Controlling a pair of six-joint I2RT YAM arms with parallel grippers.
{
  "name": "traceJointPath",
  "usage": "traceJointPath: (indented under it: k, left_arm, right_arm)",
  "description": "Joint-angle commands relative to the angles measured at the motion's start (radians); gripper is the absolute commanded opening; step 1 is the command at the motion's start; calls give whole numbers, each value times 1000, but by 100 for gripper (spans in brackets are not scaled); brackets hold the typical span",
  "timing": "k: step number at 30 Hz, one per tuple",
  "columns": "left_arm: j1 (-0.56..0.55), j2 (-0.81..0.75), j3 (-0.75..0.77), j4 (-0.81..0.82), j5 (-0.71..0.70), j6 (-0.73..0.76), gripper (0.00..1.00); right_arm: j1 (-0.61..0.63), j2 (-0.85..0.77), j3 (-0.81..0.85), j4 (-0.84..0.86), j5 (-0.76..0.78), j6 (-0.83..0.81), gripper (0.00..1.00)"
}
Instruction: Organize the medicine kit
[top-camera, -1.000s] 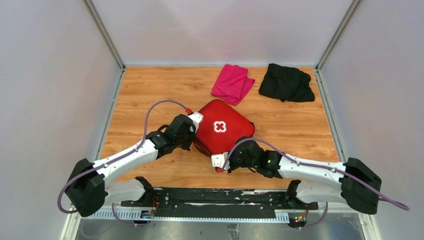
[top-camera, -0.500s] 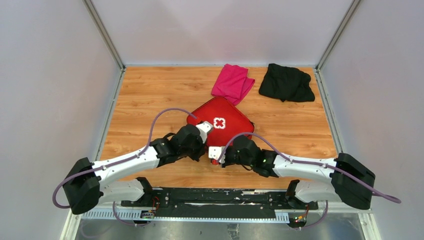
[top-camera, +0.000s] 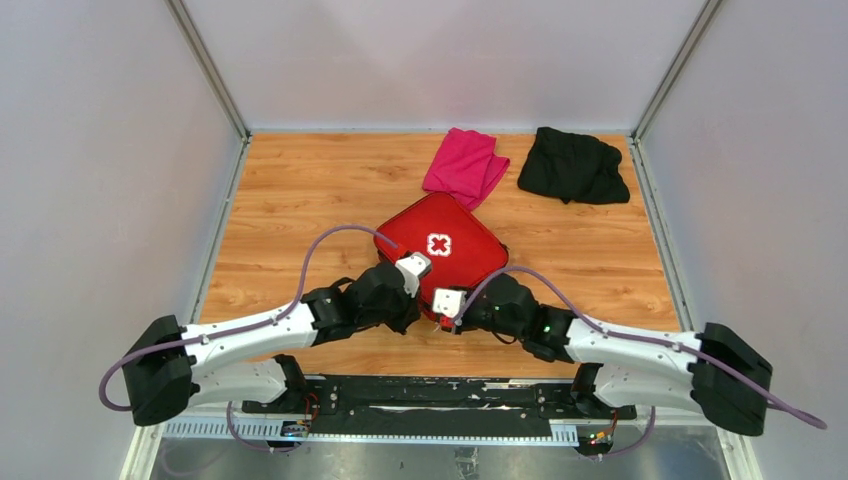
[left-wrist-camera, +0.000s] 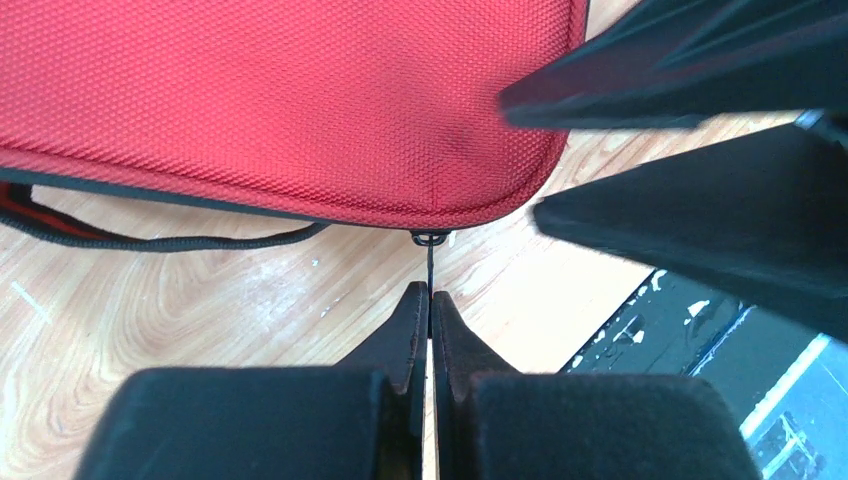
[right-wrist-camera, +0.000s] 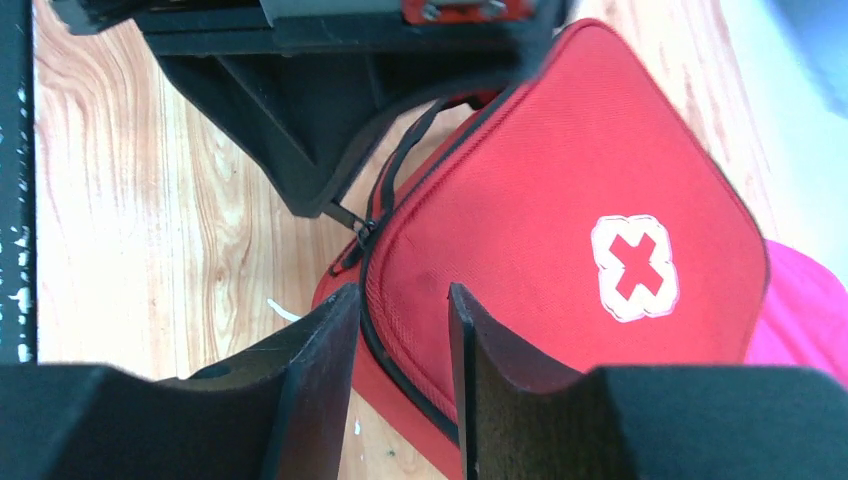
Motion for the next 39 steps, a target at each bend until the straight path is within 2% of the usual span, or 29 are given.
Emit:
traceJointPath:
  k: [1,5,7,9,11,14,18,26,35,39]
  left_arm:
    - [-8,-69,-24,-5,-88,-8,0]
    - [20,-109,-36,-56,-119,4,0]
    - [44,-129,-46,-79,-127,2,0]
    - [63,-151,-59,-103,-144,-3,0]
    - [81,-180,-65,-134,-173,-16,0]
    - [102,-205,-65,-175,-216,-42,0]
    - [128,-225,-63,-216,-248,-57,0]
    - [161,-268,-63,-284,-313,-67,0]
    - [185,-248,-36,-318,-333,-77,0]
    - [189,-231,-21,-325,-346,-91,0]
  right_arm:
    - [9,-155,-36,-52,-15,63,43]
    - [6,-288,-69,-54,56,113,44]
    - [2,-324,-74,-26,167,158,44]
    - [-21,-310,-42,-36,327,244,44]
    - [-81,-264,44,-123,501,340,45]
    - [-197,-170,166,-300,537,521,46]
    - [-382,-41,338,-469,389,720,49]
    - [-593,280,615,-547,80,796,50]
    - [-618,727,1062,-653,-182,703,50]
    - [-618,864,1209,-655,-231,640,51]
